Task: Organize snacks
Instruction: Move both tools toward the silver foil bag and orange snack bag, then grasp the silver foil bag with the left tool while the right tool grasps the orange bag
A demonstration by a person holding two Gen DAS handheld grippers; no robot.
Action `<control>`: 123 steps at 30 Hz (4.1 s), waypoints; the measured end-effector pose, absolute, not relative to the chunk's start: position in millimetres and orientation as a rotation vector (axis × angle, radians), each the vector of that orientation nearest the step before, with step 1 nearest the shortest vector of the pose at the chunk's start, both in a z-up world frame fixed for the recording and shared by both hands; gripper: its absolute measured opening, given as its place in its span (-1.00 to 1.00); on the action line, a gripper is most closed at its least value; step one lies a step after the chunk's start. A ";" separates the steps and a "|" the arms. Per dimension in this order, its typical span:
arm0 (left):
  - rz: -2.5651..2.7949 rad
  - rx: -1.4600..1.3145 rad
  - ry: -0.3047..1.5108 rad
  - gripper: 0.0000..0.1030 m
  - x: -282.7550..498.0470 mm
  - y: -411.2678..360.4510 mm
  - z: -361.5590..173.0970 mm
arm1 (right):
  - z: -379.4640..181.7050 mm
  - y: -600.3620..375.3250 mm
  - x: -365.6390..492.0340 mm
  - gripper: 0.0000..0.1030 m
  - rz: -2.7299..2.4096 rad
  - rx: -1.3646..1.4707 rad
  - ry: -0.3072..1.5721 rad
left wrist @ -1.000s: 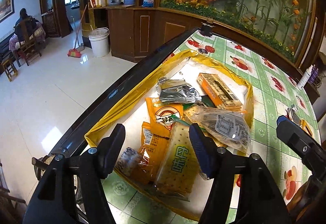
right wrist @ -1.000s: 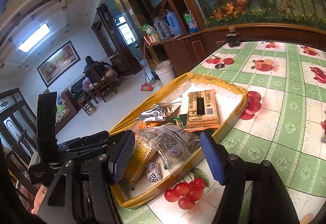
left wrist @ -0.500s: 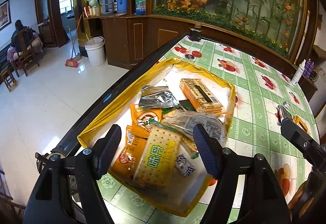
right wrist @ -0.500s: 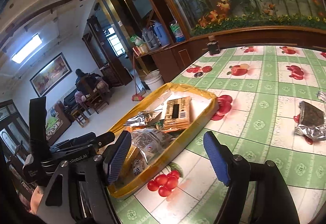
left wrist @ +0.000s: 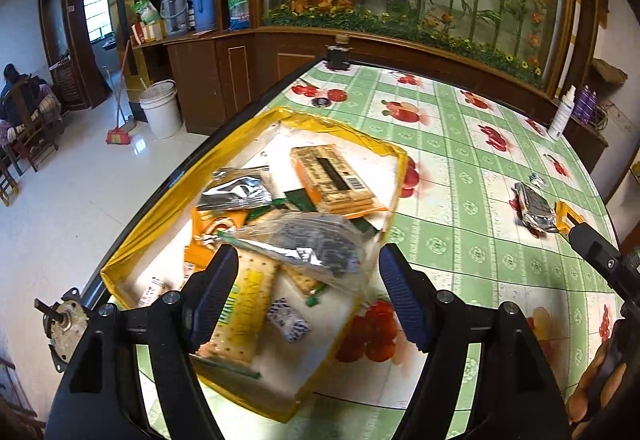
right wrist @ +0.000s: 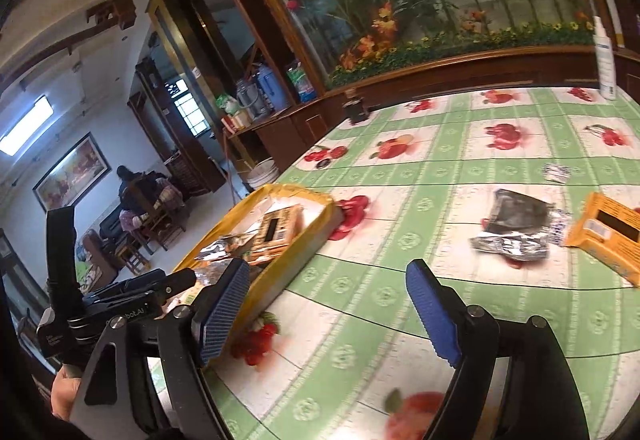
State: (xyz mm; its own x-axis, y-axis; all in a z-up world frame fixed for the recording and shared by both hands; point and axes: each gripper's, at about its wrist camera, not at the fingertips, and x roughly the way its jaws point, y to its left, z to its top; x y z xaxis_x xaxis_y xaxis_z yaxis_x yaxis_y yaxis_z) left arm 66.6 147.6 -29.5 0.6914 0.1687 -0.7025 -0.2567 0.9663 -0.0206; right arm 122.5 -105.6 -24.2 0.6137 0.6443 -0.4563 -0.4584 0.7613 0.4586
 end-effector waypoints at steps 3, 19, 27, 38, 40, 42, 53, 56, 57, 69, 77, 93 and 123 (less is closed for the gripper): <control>0.213 -0.113 0.778 0.41 70.9 133.5 -31.1 | -29.5 -130.1 123.2 0.62 0.596 0.323 0.650; 0.058 -0.037 0.834 0.41 103.6 55.5 -36.6 | -53.5 -232.3 125.0 0.72 0.372 0.337 0.678; -0.027 -0.003 0.857 0.41 122.2 13.2 -39.7 | -58.6 -254.6 135.4 0.72 0.325 0.292 0.694; -0.120 -0.018 0.918 0.41 159.9 -33.0 -52.0 | -64.9 -269.2 181.1 0.73 0.341 0.153 0.746; -0.130 -0.025 0.934 0.41 169.3 -40.4 -55.3 | -66.7 -269.3 188.0 0.73 0.351 0.127 0.753; -0.144 -0.038 0.942 0.41 176.6 -46.5 -56.7 | -69.0 -269.2 195.4 0.73 0.366 0.096 0.766; -0.221 -0.005 0.982 0.41 210.7 -80.3 -69.4 | -74.4 -265.3 213.0 0.74 0.424 -0.024 0.781; -0.231 0.021 0.995 0.41 218.1 -88.2 -75.5 | -75.7 -267.0 216.3 0.76 0.421 -0.027 0.780; -0.231 0.026 1.000 0.41 220.4 -90.0 -78.0 | -76.1 -268.1 217.9 0.76 0.420 -0.025 0.782; -0.222 0.035 1.032 0.41 241.7 -97.6 -94.5 | -83.7 -265.5 232.6 0.76 0.431 -0.050 0.813; -0.219 0.032 0.998 0.40 245.6 -86.3 -95.6 | -87.5 -253.5 234.3 0.63 0.412 -0.119 0.835; -0.213 -0.044 1.001 0.26 200.1 -33.4 -94.5 | -76.1 -239.9 215.5 0.50 0.423 -0.074 0.818; -0.149 -0.151 0.996 0.50 163.1 6.3 -86.1 | -84.4 -198.9 162.1 0.39 0.488 0.116 0.851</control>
